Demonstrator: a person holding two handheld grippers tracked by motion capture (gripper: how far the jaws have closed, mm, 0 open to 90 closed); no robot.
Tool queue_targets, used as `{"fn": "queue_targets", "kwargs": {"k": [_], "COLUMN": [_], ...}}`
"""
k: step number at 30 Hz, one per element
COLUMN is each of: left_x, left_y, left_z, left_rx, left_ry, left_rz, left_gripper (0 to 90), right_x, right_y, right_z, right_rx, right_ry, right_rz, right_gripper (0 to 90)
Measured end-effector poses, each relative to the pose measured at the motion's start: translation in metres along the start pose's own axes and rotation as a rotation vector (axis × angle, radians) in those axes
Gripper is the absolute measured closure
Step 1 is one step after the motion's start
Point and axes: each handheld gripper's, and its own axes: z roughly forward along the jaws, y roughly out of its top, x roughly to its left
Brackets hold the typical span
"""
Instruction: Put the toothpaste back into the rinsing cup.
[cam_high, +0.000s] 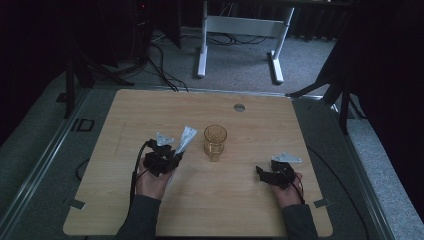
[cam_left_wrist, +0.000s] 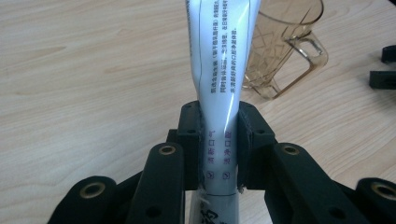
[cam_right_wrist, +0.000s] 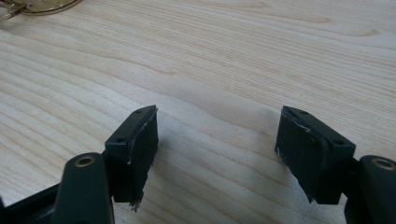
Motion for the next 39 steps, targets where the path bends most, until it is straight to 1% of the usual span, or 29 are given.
{"fn": "queue_targets", "kwargs": {"k": [10,14,24,34,39], "left_x": [0.006,0.008,0.016,0.021,0.022], "left_y": [0.004,0.005,0.008,0.012,0.012], "left_z": [0.002,0.002,0.000,0.000,-0.001], "left_rx": [-0.033,-0.038,-0.066,-0.081,-0.102], "left_ry": [-0.030,-0.040,-0.078,-0.086,-0.096], "left_rz": [0.008,0.009,0.010,0.002,0.020], "left_gripper": [74.4,74.4,74.5,74.6,74.6], "right_x": [0.000,0.000,0.000,0.000,0.000], "right_y": [0.000,0.000,0.000,0.000,0.000], "right_z": [0.000,0.000,0.000,0.000,0.000], "right_rx": [0.000,0.000,0.000,-0.001,0.000], "right_ry": [0.000,0.000,0.000,0.000,0.000], "right_rz": [-0.002,-0.002,-0.002,-0.002,-0.002], "right_gripper": [29.3,29.3,29.3,29.4,29.3]}}
